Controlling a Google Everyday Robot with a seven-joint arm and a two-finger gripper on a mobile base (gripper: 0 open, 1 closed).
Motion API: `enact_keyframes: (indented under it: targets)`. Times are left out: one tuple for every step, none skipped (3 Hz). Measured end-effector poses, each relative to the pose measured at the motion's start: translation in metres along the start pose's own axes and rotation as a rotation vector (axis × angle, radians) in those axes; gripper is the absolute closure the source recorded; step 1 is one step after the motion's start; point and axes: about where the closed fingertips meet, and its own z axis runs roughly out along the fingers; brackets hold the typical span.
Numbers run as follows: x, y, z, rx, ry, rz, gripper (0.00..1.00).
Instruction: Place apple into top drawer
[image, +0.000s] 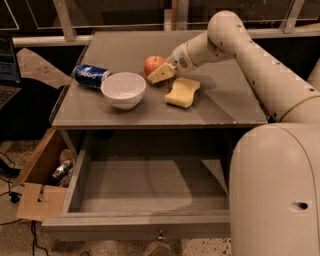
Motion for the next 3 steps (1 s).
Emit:
enact_keyframes:
  targets:
    - [0.0, 0.0, 0.0, 0.0, 0.0, 0.0, 0.98]
    - [-0.006, 0.005, -0.003, -0.014, -0.01, -0.014, 1.0]
    - [-0.02, 0.01, -0.034, -0.002, -0.053, -0.049, 1.0]
